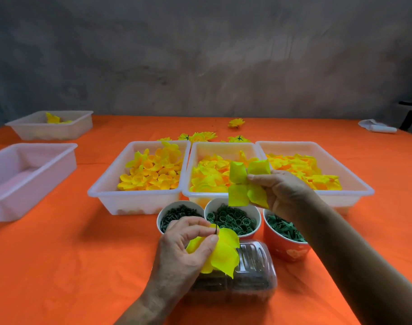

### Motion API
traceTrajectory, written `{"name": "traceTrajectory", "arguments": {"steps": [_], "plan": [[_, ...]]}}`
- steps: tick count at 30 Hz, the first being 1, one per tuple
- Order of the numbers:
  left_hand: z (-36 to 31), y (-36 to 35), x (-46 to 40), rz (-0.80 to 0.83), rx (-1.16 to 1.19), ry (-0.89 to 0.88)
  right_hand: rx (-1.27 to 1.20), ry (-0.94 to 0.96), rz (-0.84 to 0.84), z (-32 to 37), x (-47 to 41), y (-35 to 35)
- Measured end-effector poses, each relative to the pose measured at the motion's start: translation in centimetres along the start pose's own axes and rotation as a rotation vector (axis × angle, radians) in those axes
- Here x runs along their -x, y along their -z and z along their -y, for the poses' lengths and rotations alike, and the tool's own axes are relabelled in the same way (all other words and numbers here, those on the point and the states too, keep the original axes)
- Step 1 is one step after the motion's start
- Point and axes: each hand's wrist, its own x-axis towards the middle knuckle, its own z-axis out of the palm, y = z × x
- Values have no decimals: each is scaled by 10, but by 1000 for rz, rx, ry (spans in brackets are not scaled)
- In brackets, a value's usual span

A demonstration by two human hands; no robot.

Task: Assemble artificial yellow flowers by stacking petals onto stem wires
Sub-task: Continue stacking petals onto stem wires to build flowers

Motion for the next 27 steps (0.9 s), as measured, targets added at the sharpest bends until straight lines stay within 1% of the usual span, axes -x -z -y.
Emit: {"name": "traceTrajectory", "arguments": {"steps": [4, 8, 12, 16, 19, 21, 24, 27], "plan": [[-5, 3, -1, 48, -16, 4, 17, -46, 36, -6, 8, -7], [-9, 8, -4, 72, -46, -20, 53, -53, 9, -5, 13, -13], [-15, 16, -11, 20, -46, -67, 76, -26, -37, -3, 18, -19], [-29, 21, -25, -92, -6, -38, 90, 38, -9, 2, 22, -25], [-43, 21, -36, -119, 99, 4, 133, 78, 86, 6, 27, -34], [-50, 20, -44, -113, 156, 49, 169, 102, 116, 8, 29, -39], [-55, 20, -51, -61, 210, 190, 212, 140, 132, 6, 33, -43], [-56, 18, -51, -6, 326, 310, 208, 155, 153, 3, 37, -45]]}}
